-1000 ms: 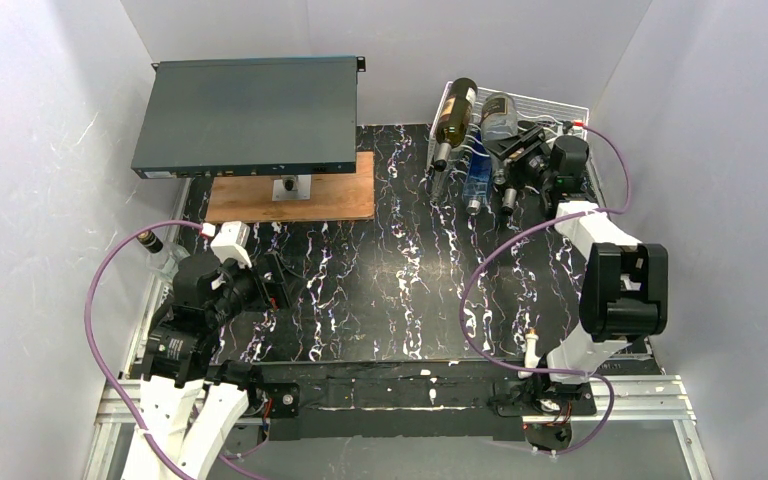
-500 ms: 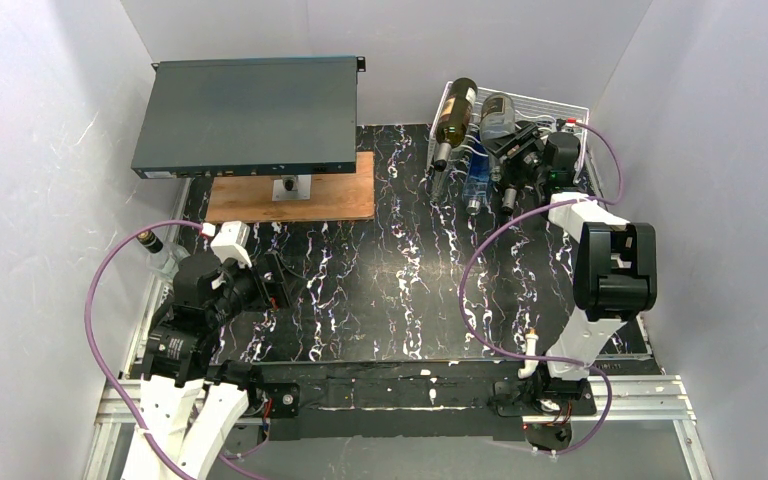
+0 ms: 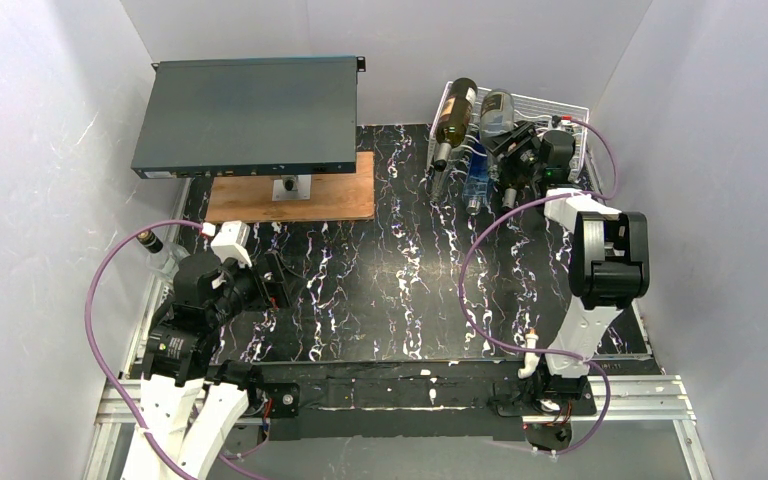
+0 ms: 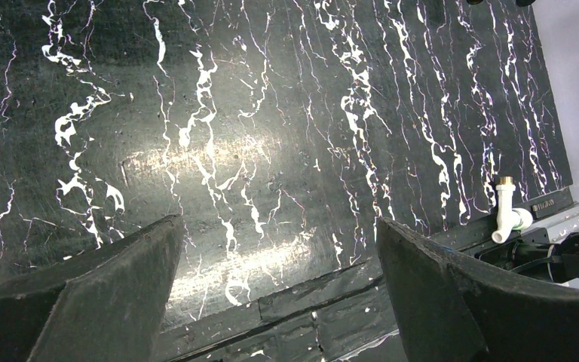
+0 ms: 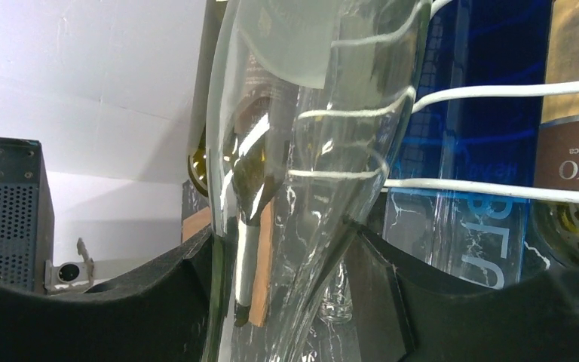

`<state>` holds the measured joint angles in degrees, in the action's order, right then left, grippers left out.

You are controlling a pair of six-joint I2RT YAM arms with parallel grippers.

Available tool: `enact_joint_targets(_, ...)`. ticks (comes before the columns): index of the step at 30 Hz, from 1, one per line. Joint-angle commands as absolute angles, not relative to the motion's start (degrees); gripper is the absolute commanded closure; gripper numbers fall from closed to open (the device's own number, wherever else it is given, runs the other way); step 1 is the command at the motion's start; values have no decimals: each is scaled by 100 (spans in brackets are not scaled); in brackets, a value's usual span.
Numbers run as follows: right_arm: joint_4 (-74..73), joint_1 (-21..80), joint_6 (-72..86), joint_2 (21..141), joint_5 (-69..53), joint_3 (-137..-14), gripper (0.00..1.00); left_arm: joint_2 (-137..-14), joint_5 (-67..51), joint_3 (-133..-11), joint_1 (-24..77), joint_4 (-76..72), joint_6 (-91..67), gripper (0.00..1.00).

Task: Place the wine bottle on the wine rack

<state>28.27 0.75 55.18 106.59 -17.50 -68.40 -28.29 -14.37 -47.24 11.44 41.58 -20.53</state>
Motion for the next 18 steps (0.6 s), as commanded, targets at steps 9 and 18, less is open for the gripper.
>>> enact_joint_targets(9, 4496, 53, 5280, 10751, -1841, -7295, 79, -2864, -1424, -4702, 1151, 4153, -1996, 1)
enact_joint_targets(18, 4313, 53, 5415, 10670, -1878, -7048, 38, -2917, -1455, -4710, 1151, 4149, -1997, 1)
